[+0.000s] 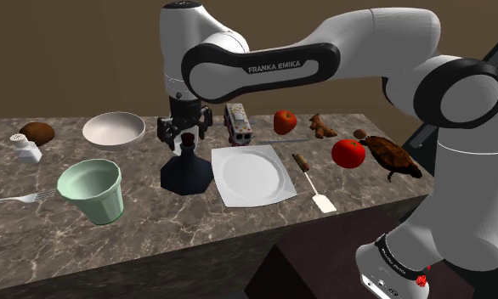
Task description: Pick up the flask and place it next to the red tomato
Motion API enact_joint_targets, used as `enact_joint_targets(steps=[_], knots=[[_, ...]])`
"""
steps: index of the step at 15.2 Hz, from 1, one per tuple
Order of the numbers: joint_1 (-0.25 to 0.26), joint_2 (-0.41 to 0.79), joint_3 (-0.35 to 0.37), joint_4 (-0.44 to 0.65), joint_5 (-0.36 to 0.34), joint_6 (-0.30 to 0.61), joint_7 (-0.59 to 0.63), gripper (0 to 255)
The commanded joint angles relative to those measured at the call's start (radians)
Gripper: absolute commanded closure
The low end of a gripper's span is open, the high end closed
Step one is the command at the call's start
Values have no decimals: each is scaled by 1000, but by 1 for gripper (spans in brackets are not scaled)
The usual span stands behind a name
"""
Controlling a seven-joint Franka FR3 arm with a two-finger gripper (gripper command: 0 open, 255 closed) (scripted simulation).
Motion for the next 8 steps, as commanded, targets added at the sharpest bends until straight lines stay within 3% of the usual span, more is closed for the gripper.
enact_joint_targets(steps=[1, 5, 6, 8], knots=[[0, 0, 0, -2, 0, 2, 0, 0], [0, 0, 0, -2, 0, 2, 0, 0], [0, 0, 0, -2, 0, 2, 0, 255], [0, 0, 0, -2, 0, 2, 0, 255]])
